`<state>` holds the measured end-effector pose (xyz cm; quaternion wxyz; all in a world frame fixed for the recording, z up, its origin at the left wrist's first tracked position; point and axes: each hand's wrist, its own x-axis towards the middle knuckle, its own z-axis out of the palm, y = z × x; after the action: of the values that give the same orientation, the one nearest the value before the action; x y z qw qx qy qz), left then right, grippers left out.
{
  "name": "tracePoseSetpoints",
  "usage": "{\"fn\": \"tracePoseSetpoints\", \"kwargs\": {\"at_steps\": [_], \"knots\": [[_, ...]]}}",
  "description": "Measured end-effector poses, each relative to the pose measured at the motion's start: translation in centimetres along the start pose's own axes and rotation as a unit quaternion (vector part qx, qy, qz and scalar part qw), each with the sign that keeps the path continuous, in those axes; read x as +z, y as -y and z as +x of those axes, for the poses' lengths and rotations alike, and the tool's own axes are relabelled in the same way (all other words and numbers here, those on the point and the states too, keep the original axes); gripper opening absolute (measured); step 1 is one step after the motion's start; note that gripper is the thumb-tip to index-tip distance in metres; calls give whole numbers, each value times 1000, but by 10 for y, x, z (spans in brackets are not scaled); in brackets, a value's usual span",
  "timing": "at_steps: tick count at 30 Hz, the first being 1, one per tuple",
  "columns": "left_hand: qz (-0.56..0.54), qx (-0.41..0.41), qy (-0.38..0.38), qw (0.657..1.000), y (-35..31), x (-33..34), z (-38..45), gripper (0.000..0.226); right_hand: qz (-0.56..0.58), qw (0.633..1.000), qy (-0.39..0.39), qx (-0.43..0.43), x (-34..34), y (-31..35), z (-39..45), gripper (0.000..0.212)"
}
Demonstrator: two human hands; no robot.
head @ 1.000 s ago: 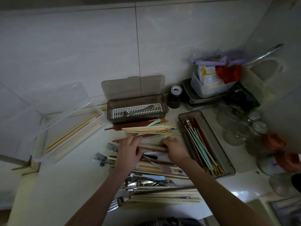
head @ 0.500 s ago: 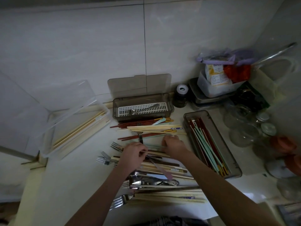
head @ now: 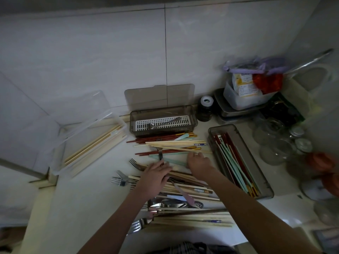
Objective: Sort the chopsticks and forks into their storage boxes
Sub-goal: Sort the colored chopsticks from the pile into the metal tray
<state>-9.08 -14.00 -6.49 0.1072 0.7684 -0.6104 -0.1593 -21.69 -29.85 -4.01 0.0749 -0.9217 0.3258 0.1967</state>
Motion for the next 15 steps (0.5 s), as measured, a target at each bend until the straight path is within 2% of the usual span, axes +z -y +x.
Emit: {"fn": "tracePoseSetpoints", "kwargs": {"at_steps": [2, 5, 8, 11, 15], "knots": [[-3, -1, 10, 1000, 1, 0, 1, 45, -18, 1000, 11, 0, 0, -4, -2, 49], [-54, -48, -23, 997, 1, -5, 3, 43, -55, 998, 3, -3, 1, -3, -6, 47], [-9, -74, -34, 997, 4, -10, 4, 40, -83, 996, -3, -18, 0, -2, -14, 43], [33, -76, -19, 996, 4, -15, 6, 35, -36, 999, 4, -25, -6, -12, -22, 42], [-32, -95, -61, 993, 6, -22, 9, 22, 43, 998, -38, 5, -18, -27, -34, 50]]}}
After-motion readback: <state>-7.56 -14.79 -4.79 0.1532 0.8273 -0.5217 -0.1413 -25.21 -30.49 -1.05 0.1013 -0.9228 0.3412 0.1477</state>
